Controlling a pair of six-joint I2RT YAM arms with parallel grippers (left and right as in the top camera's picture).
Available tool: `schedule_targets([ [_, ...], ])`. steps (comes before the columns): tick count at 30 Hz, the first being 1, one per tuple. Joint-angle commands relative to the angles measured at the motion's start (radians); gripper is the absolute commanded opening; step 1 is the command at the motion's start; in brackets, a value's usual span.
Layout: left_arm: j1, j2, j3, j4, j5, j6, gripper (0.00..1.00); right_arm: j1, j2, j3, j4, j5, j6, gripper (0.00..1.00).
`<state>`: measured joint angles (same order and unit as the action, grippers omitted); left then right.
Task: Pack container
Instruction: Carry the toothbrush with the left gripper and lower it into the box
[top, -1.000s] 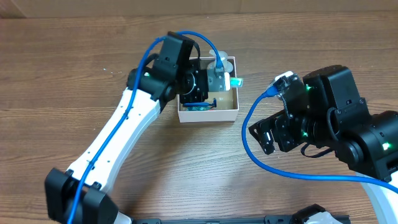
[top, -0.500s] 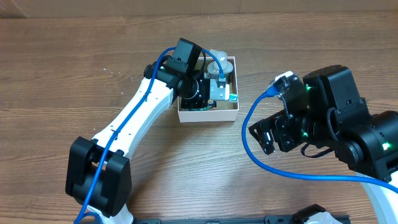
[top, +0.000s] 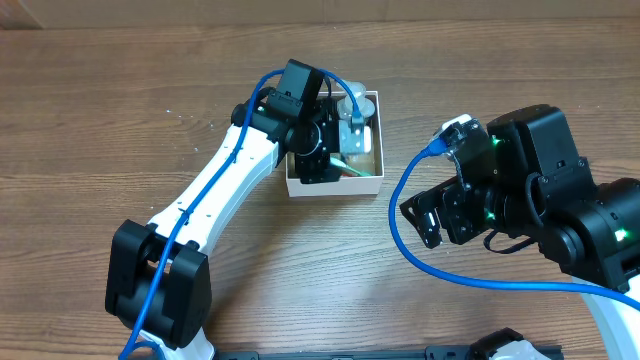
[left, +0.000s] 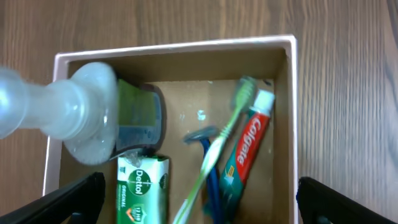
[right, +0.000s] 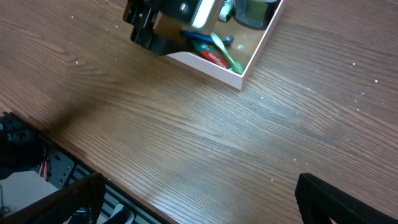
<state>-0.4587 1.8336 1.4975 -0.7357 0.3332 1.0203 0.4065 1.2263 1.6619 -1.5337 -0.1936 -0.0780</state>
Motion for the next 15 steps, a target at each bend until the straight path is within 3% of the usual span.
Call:
schedule_targets([
  [1, -0.002, -0.113, 0.024, 0.009, 0.026, -0.327, 1.00, -0.003, -0.006, -0.001, 0.007, 0.006, 0.008, 1.00],
  [3, 0.001, -0.177, 0.035, 0.003, 0.026, -0.488, 1.00, -0.003, -0.006, -0.001, 0.007, 0.006, 0.008, 1.00],
  [7, 0.002, -0.308, 0.037, -0.020, 0.023, -0.678, 1.00, -0.003, -0.006, -0.001, 0.007, 0.006, 0.008, 1.00],
  [10, 0.002, -0.391, 0.037, -0.051, 0.023, -0.739, 1.00, -0.003, -0.006, -0.001, 0.007, 0.006, 0.008, 1.00],
  [15, 0.002, -0.454, 0.037, -0.069, 0.023, -0.739, 1.00, -0.003, -0.006, -0.001, 0.006, 0.006, 0.008, 1.00],
])
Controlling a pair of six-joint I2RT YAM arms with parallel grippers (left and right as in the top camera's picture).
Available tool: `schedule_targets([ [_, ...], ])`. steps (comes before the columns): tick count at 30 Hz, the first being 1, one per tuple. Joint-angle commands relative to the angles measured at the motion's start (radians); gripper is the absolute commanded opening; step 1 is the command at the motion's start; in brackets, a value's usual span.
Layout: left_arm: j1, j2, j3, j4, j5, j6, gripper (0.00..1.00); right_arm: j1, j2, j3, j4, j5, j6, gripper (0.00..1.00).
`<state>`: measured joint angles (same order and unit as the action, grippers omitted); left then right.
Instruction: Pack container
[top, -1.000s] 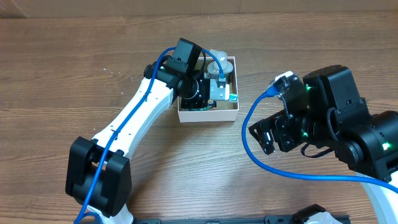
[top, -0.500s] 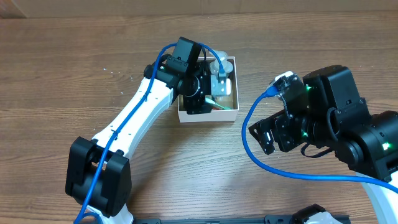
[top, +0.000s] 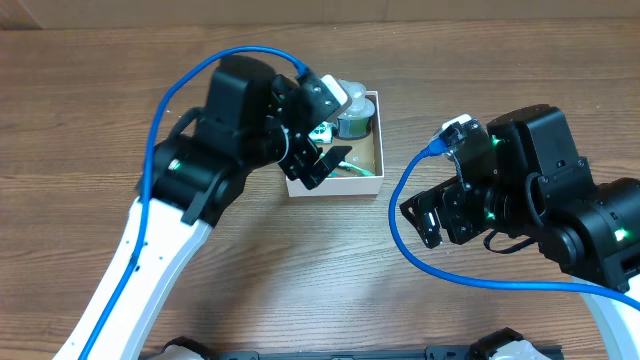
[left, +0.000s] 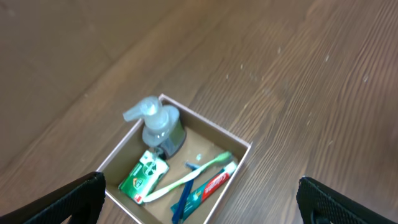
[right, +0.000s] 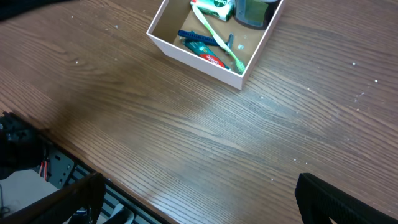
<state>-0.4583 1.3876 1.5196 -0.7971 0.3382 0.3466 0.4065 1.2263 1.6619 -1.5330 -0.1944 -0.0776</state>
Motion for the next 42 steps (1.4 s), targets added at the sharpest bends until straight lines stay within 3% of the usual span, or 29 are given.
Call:
schedule_targets([
  [1, 0.002, -0.008, 0.014, -0.008, 0.018, -0.065, 1.00, -0.003, -0.006, -0.001, 0.006, 0.007, 0.007, 1.00],
  [20, 0.002, -0.064, 0.013, -0.057, -0.065, -0.063, 1.00, -0.003, -0.006, -0.001, 0.006, 0.007, 0.007, 1.00],
  [28, 0.037, -0.342, -0.143, -0.043, -0.232, -0.183, 1.00, -0.003, -0.006, -0.001, 0.006, 0.007, 0.007, 1.00],
  [35, 0.186, -0.671, -0.458, 0.090, -0.234, -0.264, 1.00, -0.003, -0.006, -0.001, 0.006, 0.007, 0.007, 1.00],
  [42, 0.348, -0.990, -0.741, 0.123, -0.234, -0.376, 1.00, -0.003, -0.006, -0.001, 0.006, 0.007, 0.007, 1.00],
])
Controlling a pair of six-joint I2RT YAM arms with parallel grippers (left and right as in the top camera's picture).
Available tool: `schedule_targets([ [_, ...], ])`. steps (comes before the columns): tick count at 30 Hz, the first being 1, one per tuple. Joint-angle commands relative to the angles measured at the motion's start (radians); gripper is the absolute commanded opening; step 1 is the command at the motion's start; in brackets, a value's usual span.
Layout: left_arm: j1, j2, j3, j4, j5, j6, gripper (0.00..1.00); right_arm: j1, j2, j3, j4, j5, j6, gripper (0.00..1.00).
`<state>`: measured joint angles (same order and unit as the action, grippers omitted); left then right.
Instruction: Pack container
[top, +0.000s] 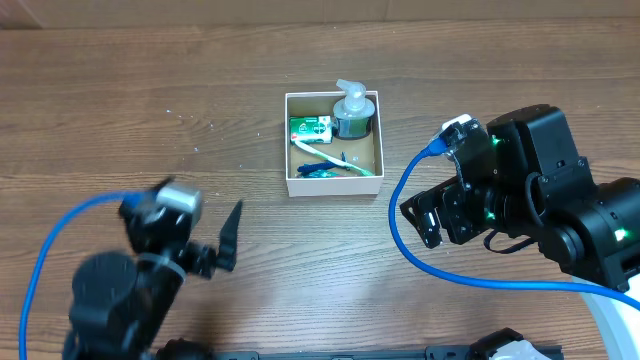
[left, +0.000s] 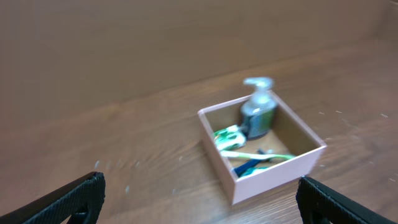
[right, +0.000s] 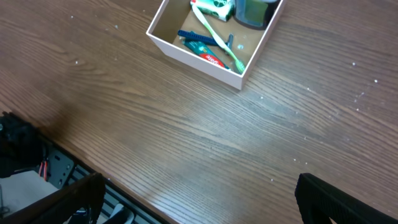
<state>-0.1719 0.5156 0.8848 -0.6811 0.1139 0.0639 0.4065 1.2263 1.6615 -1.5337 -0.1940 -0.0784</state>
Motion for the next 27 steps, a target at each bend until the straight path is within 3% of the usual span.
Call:
schedule_targets([
  [1, 0.079, -0.151, -0.142, 0.007, -0.009, -0.105, 1.00, -0.003, -0.006, 0.000, 0.007, 0.007, 0.008, 1.00],
  [10, 0.135, -0.325, -0.393, 0.101, 0.017, -0.177, 1.00, -0.003, -0.006, -0.001, 0.007, 0.007, 0.008, 1.00],
  [27, 0.154, -0.483, -0.673, 0.241, 0.014, -0.177, 1.00, -0.003, -0.006, -0.001, 0.007, 0.007, 0.008, 1.00],
])
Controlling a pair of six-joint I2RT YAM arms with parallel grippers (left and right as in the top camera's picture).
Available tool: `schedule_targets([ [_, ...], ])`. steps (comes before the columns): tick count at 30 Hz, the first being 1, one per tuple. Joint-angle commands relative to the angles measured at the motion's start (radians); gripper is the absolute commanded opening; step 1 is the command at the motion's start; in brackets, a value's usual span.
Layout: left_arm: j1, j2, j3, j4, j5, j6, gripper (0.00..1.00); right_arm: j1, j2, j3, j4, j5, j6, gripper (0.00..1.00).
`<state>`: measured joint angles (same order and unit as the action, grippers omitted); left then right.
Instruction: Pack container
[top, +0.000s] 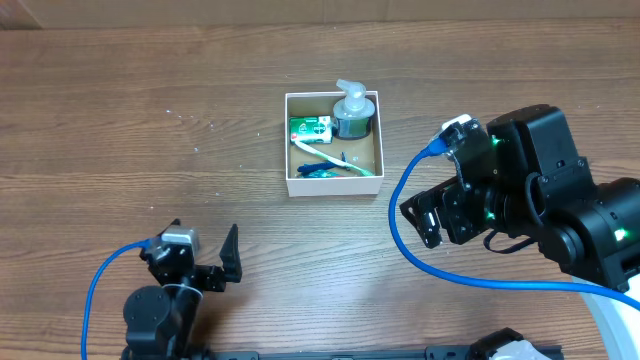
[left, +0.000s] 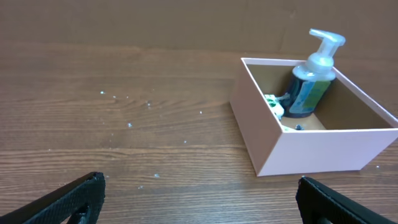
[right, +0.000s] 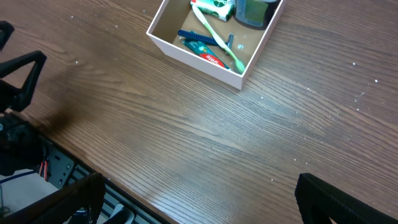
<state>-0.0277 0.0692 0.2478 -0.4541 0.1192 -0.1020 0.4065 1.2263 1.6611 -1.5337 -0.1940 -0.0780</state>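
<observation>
A pale pink open box (top: 333, 184) stands at the table's far middle. In it are an upright pump soap bottle (top: 352, 112), a green soap pack (top: 310, 127), a green toothbrush (top: 330, 160), a blue razor (right: 196, 37) and a red toothpaste tube (right: 211, 59). My left gripper (top: 195, 255) sits low at the near left, far from the box, open and empty. From its wrist the box wall (left: 311, 149) and the bottle (left: 311, 87) show side-on. My right gripper (top: 435, 215) hangs open and empty to the right of the box.
Blue cables (top: 420, 250) loop off both arms. The table's near edge with a black rail (right: 62, 180) lies below the right gripper. A brown wall (left: 186, 18) closes the far side. Bare wood (top: 120, 130) stretches to the left of the box.
The left arm has sunk lower and folded closer to the near-left edge, so its wrist now sees the box side-on. Box, contents and right arm are unchanged.
First my left gripper hung open right over the box's contents. It was then raised and back from the box, then far off at the near left, and now low by the front edge. It stayed empty throughout. The right arm held still.
</observation>
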Motion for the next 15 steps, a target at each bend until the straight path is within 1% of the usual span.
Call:
schedule_targets([
  [1, 0.010, -0.043, -0.046, 0.014, 0.009, -0.011, 1.00, -0.003, -0.006, 0.000, 0.006, 0.007, 0.008, 1.00],
  [8, 0.010, -0.066, -0.129, 0.055, 0.012, -0.034, 1.00, -0.003, -0.006, 0.000, 0.007, 0.007, 0.008, 1.00],
  [15, 0.010, -0.066, -0.133, 0.067, 0.008, -0.033, 1.00, -0.003, -0.006, 0.000, 0.007, 0.007, 0.008, 1.00],
])
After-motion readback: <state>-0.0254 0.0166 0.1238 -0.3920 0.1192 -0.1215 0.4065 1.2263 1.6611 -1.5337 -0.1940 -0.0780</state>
